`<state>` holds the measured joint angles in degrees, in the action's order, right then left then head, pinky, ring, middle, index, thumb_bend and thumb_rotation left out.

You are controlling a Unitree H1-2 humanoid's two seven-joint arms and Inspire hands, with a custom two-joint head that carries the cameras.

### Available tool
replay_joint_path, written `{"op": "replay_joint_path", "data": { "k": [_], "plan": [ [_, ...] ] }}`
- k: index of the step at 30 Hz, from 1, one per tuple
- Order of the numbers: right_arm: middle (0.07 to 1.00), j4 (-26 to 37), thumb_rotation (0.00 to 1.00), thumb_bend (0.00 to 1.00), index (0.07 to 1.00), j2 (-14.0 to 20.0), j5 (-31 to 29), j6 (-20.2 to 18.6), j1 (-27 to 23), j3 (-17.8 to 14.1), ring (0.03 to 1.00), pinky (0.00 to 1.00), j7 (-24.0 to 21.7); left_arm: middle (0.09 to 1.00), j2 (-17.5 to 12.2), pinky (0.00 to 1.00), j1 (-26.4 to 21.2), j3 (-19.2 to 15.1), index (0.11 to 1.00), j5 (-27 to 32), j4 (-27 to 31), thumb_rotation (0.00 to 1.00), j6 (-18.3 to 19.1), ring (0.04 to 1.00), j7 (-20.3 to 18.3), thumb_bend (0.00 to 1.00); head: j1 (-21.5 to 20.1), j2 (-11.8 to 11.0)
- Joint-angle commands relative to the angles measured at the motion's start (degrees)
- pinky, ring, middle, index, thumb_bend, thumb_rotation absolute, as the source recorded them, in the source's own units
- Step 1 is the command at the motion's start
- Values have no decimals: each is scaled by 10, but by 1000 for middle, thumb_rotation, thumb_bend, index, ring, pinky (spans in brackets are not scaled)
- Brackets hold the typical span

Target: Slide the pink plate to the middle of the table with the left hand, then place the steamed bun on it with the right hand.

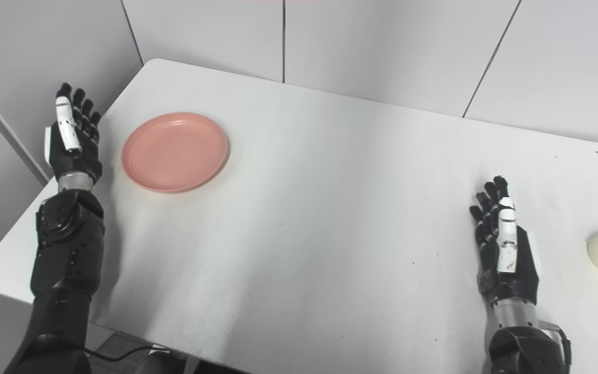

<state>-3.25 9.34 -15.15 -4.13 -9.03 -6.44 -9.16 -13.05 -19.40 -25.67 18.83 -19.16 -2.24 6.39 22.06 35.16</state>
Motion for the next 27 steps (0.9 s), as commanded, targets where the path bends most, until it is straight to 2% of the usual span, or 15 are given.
{"op": "replay_joint_path", "data": {
  "k": [1,19,27],
  "plan": [
    [1000,-1,1000,48,1000,-2,2,-17,8,2,1000,1000,2,983,-11,1000,-23,6,996,-5,3,1000,-11,990,0,410,0,0],
    [1000,-6,1000,51,1000,-3,11,-8,8,4,1000,1000,2,975,18,1000,-34,68,992,-16,-49,1000,-8,983,-16,380,-6,3],
    [1000,-6,1000,65,1000,-7,18,-3,10,8,1000,1000,5,961,32,996,-28,107,980,-30,-63,1000,0,964,-39,387,-20,3]
  ]
}}
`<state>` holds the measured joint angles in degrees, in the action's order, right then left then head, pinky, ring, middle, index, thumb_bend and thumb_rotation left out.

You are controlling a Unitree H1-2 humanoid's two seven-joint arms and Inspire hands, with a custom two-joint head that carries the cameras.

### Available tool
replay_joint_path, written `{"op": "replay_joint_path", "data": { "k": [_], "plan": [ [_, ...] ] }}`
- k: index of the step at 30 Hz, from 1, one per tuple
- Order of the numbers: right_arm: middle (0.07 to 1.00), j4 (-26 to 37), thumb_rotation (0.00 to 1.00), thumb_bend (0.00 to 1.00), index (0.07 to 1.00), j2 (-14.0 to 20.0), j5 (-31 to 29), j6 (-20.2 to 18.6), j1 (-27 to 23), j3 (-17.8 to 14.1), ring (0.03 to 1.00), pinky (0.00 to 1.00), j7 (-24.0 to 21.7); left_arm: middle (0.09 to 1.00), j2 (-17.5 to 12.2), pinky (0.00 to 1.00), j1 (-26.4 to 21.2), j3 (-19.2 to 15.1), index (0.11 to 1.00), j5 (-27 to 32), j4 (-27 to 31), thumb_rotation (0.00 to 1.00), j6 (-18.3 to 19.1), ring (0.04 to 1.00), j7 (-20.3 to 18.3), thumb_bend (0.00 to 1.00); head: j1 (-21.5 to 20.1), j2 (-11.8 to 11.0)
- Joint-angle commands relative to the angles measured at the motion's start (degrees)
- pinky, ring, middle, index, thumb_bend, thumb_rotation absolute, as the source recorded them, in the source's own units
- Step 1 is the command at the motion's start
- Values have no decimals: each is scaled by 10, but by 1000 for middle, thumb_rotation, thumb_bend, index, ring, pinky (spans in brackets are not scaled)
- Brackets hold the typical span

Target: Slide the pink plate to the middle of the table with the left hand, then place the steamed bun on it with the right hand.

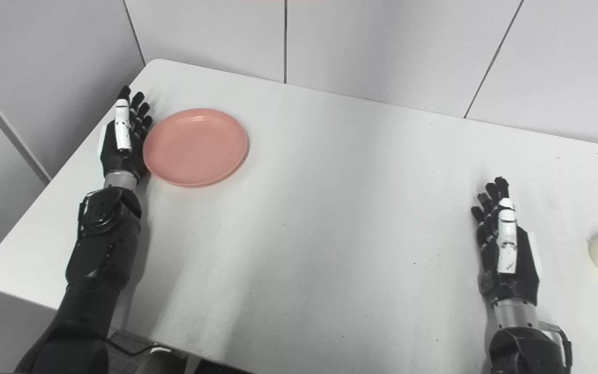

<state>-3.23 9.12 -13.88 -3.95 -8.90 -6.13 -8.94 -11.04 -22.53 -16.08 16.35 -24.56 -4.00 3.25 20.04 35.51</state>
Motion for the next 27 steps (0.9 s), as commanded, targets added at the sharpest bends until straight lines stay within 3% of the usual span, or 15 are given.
{"op": "replay_joint_path", "data": {
  "k": [1,27],
  "plan": [
    [1000,-5,1000,64,1000,-6,6,-7,9,5,1000,1000,4,959,12,993,5,14,978,-6,-8,1000,18,961,-10,387,0,0],
    [1000,12,1000,86,1000,-21,36,-18,17,26,1000,1000,24,931,37,944,25,85,938,-6,40,987,67,930,-83,423,-65,10]
  ]
}}
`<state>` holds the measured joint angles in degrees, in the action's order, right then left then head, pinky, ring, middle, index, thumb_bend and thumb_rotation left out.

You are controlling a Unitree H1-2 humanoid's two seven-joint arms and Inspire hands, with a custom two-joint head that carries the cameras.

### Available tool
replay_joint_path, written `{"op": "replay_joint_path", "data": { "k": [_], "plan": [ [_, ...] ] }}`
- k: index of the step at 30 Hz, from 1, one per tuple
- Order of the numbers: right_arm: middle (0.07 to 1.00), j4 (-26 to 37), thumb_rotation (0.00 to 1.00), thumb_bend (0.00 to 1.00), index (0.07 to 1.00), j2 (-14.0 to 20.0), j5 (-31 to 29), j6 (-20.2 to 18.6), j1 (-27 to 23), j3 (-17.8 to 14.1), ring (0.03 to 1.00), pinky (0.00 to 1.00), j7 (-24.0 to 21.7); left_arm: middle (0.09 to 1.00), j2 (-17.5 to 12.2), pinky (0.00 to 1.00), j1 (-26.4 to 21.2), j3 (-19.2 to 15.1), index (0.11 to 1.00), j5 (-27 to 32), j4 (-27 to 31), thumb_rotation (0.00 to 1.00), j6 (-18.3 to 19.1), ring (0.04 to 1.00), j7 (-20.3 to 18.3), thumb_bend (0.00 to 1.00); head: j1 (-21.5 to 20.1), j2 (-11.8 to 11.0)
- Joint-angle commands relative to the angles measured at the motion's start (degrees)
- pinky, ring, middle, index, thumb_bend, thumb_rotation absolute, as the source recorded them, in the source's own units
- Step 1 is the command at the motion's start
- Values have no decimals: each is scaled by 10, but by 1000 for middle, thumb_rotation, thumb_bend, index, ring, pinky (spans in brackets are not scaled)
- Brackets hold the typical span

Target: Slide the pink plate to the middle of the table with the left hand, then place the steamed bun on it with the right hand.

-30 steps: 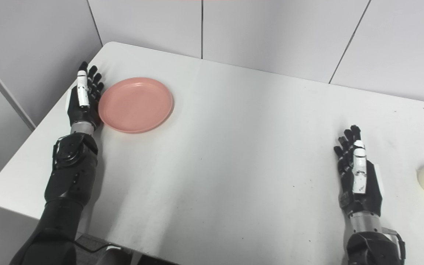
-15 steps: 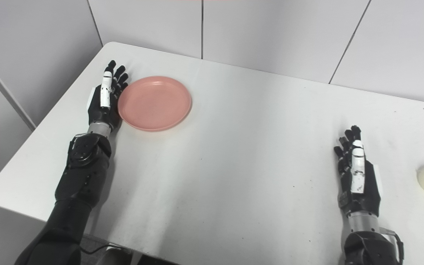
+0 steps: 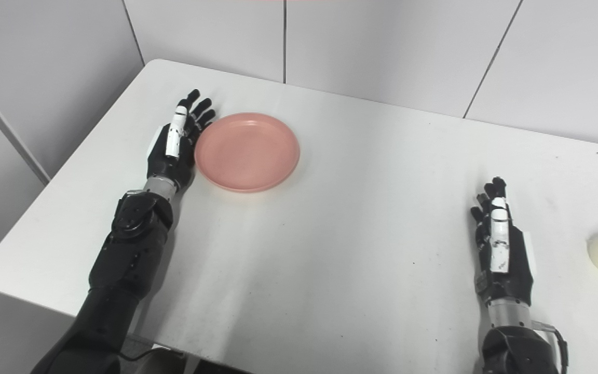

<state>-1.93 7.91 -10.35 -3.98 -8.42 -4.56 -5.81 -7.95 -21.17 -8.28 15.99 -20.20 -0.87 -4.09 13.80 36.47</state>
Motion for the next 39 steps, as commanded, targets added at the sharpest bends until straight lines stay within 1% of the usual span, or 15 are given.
{"op": "replay_joint_path", "data": {
  "k": [1,2,4,6,7,11,14,16,21,22,23,25,29,34,39],
  "plan": [
    [1000,-3,1000,86,1000,-10,2,-16,12,11,1000,1000,-5,930,6,944,13,10,938,-1,-2,987,37,930,-13,423,-13,1],
    [1000,-4,1000,87,1000,-11,3,-14,12,12,1000,1000,-4,930,7,942,13,15,939,-2,1,994,40,931,-16,420,-13,1],
    [1000,-5,1000,95,1000,-16,5,-13,12,12,1000,1000,0,929,9,941,16,21,941,1,7,999,47,932,-24,417,-26,2],
    [1000,-1,1000,107,1000,-20,9,-18,14,13,1000,1000,5,931,12,932,19,25,943,6,14,1000,55,930,-32,407,-34,3],
    [1000,0,1000,111,1000,-21,12,-21,14,15,1000,1000,7,931,14,928,20,30,943,4,18,1000,61,929,-36,406,-44,4],
    [1000,1,1000,106,1000,-24,21,-22,14,21,1000,1000,10,929,21,910,27,51,945,-4,32,1000,80,930,-48,408,-59,6],
    [1000,0,1000,102,1000,-26,22,-21,13,24,1000,1000,11,929,28,925,34,66,949,-3,43,1000,85,930,-56,380,-65,7],
    [1000,-5,1000,105,1000,-26,24,-17,13,26,1000,1000,11,931,33,933,38,79,946,-12,51,1000,91,933,-58,372,-77,7],
    [1000,-10,1000,136,1000,-30,28,-13,13,29,1000,1000,14,951,45,948,48,101,961,-19,75,1000,110,951,-62,352,-93,8],
    [1000,-9,1000,145,1000,-32,30,-14,13,31,1000,1000,15,957,53,955,52,111,968,-20,84,1000,115,958,-68,351,-118,10],
    [1000,-8,1000,139,1000,-34,32,-16,14,34,1000,1000,17,963,60,972,56,120,972,-20,92,1000,120,961,-72,360,-126,11],
    [1000,-8,1000,138,1000,-36,32,-17,14,36,1000,1000,17,970,68,983,60,133,978,-19,98,1000,121,965,-81,368,-132,12],
    [1000,-14,1000,140,1000,-37,30,-12,13,41,1000,1000,12,977,72,988,60,155,984,-23,83,1000,107,969,-99,373,-139,13],
    [1000,-9,1000,141,1000,-41,32,-15,14,47,1000,1000,15,966,85,987,62,161,971,-18,80,1000,116,959,-110,388,-155,16],
    [1000,-15,1000,160,1000,-45,31,-8,13,50,1000,1000,15,973,83,986,68,165,982,-21,92,1000,128,968,-113,395,-169,17]
  ]
}}
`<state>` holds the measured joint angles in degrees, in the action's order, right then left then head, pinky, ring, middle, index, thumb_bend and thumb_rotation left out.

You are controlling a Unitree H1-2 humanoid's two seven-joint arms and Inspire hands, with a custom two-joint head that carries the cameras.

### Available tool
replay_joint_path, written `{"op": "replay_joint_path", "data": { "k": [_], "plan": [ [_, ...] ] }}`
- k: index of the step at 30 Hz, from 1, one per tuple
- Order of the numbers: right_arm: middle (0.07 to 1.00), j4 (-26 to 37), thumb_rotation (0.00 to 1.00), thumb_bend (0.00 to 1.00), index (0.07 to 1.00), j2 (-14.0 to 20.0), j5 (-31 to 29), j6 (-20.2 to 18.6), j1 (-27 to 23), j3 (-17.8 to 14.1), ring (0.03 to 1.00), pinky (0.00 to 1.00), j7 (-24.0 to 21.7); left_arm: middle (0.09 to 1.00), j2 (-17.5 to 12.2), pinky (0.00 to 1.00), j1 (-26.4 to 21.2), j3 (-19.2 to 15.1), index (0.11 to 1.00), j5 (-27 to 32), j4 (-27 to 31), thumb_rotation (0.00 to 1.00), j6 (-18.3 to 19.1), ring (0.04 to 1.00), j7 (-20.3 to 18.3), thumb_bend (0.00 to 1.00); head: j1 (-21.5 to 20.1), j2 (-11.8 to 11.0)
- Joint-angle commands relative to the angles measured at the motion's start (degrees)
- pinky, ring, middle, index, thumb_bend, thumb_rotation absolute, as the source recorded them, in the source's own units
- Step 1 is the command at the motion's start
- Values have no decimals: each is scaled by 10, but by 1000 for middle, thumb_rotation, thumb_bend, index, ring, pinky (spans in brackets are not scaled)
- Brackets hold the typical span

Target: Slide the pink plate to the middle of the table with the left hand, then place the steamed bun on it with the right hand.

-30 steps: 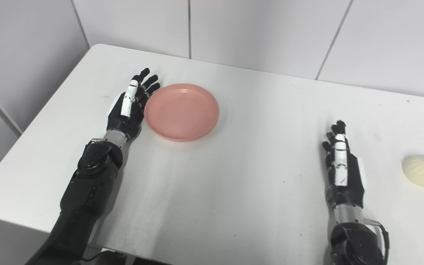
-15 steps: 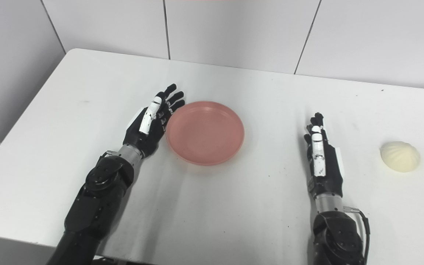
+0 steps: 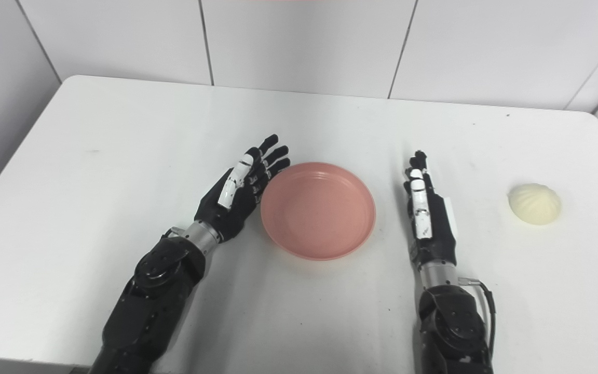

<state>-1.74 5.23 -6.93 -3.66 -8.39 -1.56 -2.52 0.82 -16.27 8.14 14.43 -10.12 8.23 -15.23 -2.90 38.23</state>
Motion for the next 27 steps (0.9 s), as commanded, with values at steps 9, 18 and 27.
{"op": "replay_joint_path", "data": {
  "k": [9,18,27],
  "plan": [
    [1000,-22,1000,159,1000,-25,10,3,11,20,1000,1000,-6,981,-11,994,20,-11,989,-1,-11,1000,32,973,-10,378,-24,1],
    [982,-1,1000,169,992,-22,44,19,5,7,983,1000,32,979,-11,1000,23,-22,987,-5,-10,1000,38,971,-3,363,-52,-6],
    [953,48,1000,542,983,27,145,38,-31,-3,955,993,56,978,-16,989,31,-29,985,-10,-11,1000,43,974,-1,377,-104,-24]
  ]
}}
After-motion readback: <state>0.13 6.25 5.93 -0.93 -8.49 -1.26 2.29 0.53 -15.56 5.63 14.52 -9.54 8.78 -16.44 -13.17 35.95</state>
